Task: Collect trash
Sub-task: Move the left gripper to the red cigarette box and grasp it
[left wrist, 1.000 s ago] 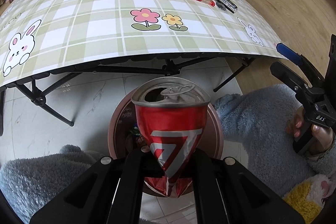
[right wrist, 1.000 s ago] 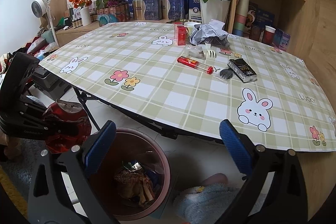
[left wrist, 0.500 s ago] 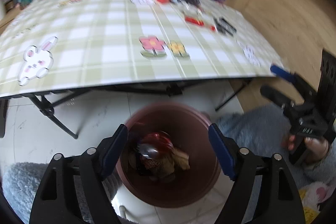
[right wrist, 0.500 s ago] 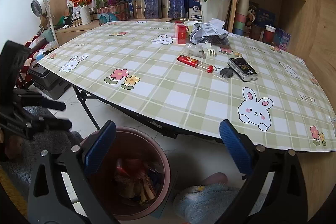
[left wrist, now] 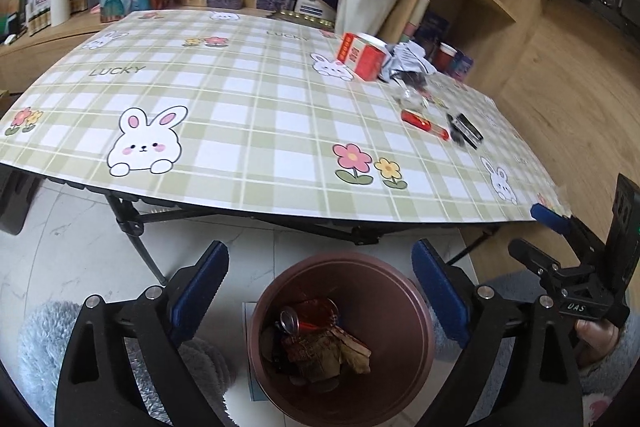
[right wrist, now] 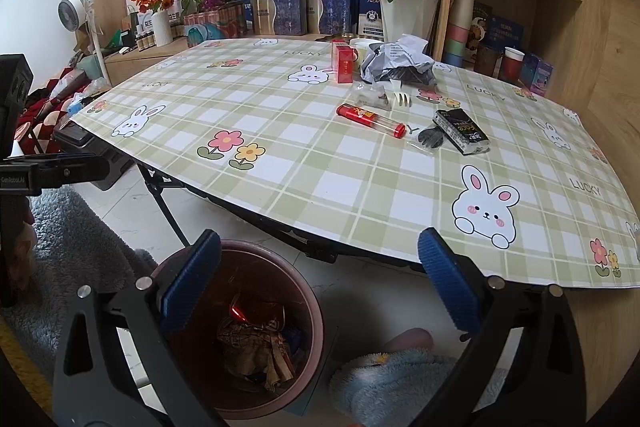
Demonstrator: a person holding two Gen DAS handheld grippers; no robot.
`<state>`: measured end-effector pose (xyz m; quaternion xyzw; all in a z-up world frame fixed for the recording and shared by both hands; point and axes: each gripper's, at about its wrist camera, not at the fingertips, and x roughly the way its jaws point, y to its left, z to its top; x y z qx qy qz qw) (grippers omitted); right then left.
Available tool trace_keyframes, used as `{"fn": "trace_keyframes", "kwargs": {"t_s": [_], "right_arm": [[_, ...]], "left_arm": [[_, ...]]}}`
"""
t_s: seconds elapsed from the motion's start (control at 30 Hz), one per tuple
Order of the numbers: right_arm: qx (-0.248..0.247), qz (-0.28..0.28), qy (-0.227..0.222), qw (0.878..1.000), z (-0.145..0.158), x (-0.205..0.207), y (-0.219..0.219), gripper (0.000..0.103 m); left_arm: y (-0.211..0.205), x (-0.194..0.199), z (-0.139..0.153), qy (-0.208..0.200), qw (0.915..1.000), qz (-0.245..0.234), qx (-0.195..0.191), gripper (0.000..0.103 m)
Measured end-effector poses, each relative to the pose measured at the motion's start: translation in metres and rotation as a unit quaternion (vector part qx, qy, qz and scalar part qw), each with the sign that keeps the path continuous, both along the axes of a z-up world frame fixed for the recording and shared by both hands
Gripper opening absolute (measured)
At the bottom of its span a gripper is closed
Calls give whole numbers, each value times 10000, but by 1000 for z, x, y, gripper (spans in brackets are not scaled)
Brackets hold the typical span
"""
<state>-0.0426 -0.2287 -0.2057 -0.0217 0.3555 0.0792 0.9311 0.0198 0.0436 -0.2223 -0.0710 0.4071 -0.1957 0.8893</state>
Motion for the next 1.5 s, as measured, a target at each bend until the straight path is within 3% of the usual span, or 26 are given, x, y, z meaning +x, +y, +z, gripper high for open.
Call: {"fn": "trace_keyframes", "kwargs": {"t_s": [0.63, 0.83, 1.0, 1.23, 1.43, 1.5], "right_arm": [[44, -150, 39, 9999, -2, 3, -6, 97], [357, -621, 29, 9974, 12, 16, -34, 97], [199, -994, 69, 9948, 20, 41, -65, 97], [-98, -1031, 231, 9943, 15, 85, -95, 97], [4, -1133, 371, 9929, 4, 119, -114, 97], [32, -1152, 389, 9926, 2, 127, -117, 97]], "left_arm": [[0, 1, 0, 22, 9999, 54, 123, 96], [8, 6, 16, -82, 9996, 100, -253, 96], [-7, 27, 35, -270, 9991, -183, -271, 96], [-52, 93, 59, -278, 9979, -524, -274, 96], [-101, 192, 66, 178, 9973, -280, -648, 95], [-120, 227, 65, 277, 9965, -202, -761, 90]]}}
